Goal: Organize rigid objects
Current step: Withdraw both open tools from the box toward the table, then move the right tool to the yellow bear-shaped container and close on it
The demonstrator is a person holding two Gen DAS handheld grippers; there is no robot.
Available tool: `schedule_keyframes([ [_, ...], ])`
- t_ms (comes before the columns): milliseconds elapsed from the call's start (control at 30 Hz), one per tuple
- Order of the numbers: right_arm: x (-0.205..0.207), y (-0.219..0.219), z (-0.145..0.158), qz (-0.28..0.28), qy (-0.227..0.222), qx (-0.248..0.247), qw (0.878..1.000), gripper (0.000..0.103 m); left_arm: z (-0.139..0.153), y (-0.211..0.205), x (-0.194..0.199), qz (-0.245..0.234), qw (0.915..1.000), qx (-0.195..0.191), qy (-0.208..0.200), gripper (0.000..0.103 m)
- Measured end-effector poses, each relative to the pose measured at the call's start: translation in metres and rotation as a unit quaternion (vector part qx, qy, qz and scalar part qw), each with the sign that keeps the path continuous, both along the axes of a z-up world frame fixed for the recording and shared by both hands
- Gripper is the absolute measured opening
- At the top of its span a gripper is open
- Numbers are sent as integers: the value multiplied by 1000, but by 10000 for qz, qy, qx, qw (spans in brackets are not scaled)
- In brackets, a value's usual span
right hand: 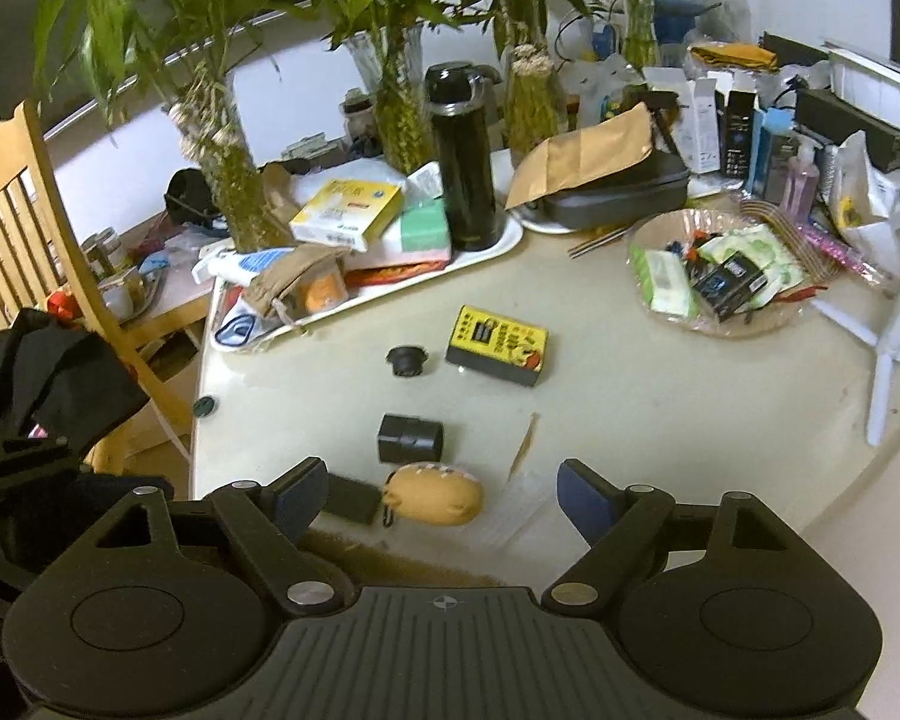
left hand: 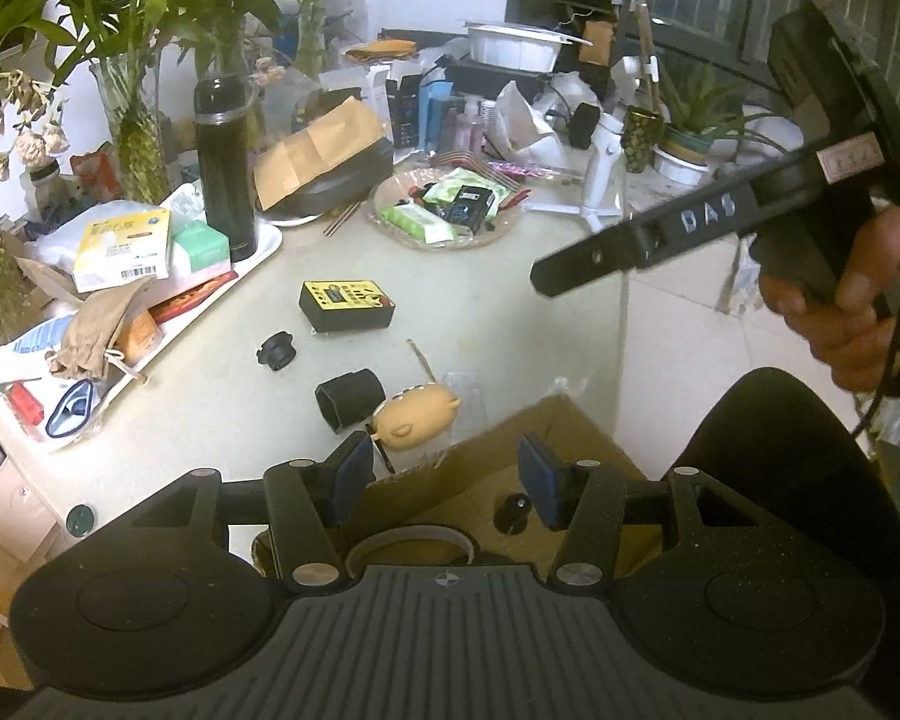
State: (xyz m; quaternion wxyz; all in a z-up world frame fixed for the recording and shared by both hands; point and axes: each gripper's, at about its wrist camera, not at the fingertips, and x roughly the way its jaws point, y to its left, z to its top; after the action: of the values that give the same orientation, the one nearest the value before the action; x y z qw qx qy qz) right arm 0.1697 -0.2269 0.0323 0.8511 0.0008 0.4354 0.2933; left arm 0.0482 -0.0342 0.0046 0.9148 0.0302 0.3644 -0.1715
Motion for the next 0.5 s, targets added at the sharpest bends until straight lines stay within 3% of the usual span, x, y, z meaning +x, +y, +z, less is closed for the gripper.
schedule_keyframes([
  [500,24,-18,-18,-286,91,61,9995,89,6,22,6,327,9994,71,-69,53],
])
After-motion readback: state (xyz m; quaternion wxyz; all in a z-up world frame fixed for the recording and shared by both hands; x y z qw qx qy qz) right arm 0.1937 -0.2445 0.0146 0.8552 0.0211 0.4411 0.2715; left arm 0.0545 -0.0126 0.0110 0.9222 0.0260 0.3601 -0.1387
